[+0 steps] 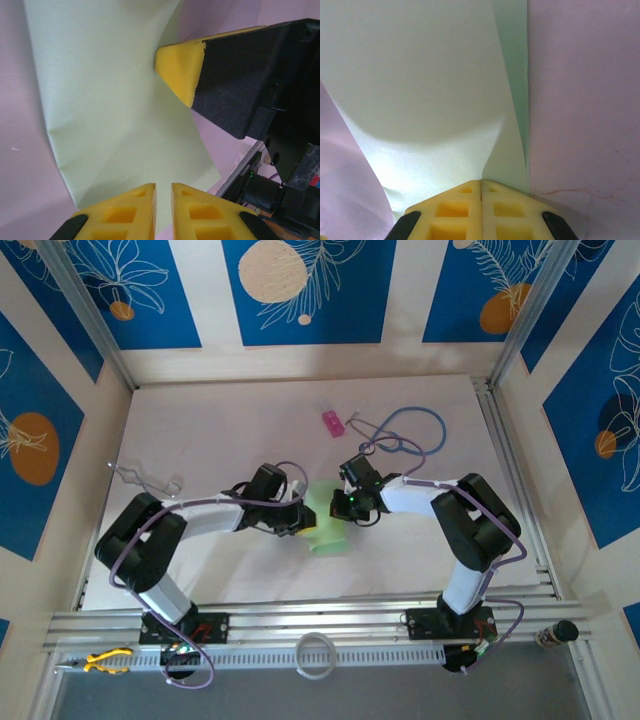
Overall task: Fold a paper plane with a square sheet of paper (pick it up from the middle)
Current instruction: First fold the square sheet of paper in half at the center of the table.
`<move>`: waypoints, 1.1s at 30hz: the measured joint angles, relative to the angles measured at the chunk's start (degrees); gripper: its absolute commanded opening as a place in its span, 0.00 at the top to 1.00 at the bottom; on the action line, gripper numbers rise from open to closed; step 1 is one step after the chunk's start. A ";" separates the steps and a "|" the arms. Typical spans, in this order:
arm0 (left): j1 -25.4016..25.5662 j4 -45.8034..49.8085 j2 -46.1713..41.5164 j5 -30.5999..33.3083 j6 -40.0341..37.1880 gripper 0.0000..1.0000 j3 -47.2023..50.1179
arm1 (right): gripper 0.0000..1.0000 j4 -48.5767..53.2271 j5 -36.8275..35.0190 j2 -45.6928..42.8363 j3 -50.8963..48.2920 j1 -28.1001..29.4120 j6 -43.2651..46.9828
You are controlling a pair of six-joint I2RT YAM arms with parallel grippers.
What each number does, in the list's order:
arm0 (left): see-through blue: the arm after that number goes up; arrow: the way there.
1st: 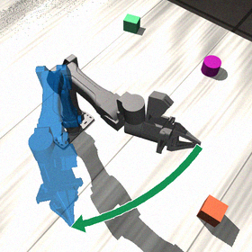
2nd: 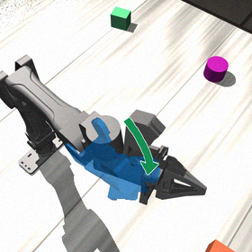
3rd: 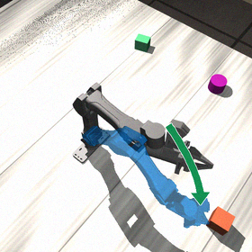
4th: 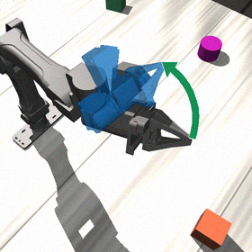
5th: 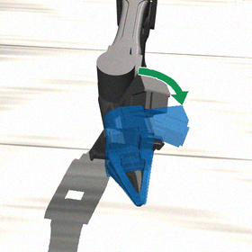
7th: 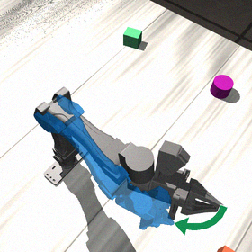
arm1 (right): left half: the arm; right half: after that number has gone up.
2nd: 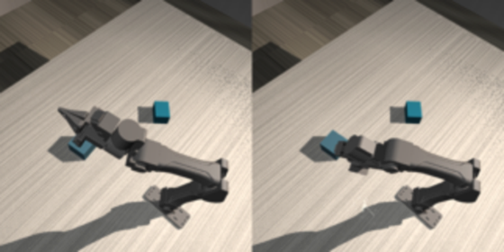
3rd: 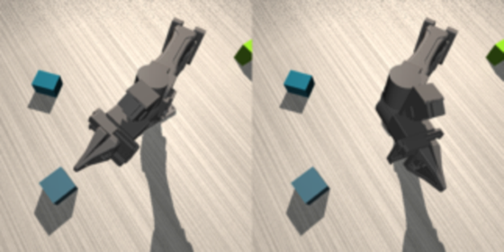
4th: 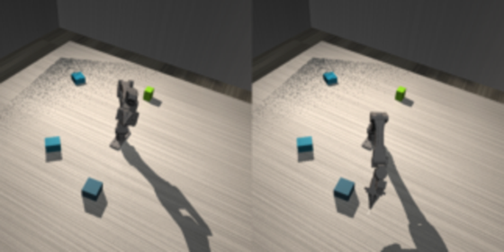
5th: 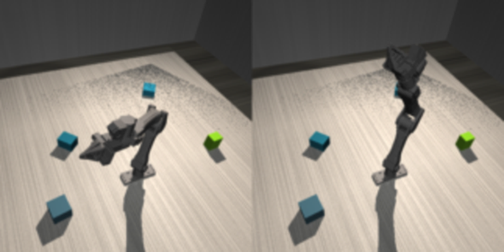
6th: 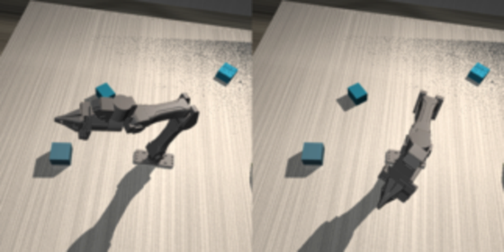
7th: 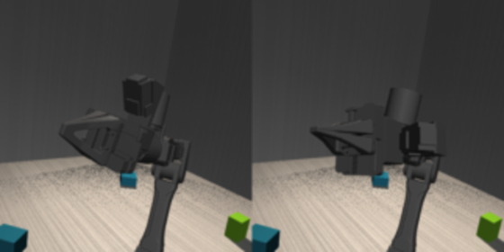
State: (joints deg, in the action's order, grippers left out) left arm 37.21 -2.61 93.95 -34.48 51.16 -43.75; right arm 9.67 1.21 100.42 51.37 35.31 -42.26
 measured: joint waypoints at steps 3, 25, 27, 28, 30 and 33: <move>1.11 0.07 2.16 0.07 0.02 0.83 -0.04 | 1.00 -0.02 0.00 0.00 0.00 0.00 -0.02; 2.82 2.08 -1.53 2.67 -2.45 0.83 5.22 | 1.00 0.00 -0.83 -0.02 0.02 0.37 -0.24; 2.84 1.97 -2.38 2.67 -1.55 0.83 4.81 | 1.00 0.00 -0.83 -0.02 0.02 0.37 -0.22; 2.84 1.60 -2.51 2.82 -1.03 0.82 4.48 | 1.00 0.00 -0.83 -0.02 0.02 0.37 -0.22; 2.84 0.98 -2.49 3.08 -0.15 0.82 3.80 | 1.00 0.02 -0.85 -0.07 0.02 0.37 -0.22; 2.84 -0.13 -1.44 3.02 0.72 0.82 2.29 | 1.00 0.02 -0.85 -0.07 0.02 0.37 -0.22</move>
State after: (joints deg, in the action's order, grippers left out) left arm 40.05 -2.74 92.51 -31.46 51.88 -41.45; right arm 9.69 0.36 100.36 51.40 35.68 -42.48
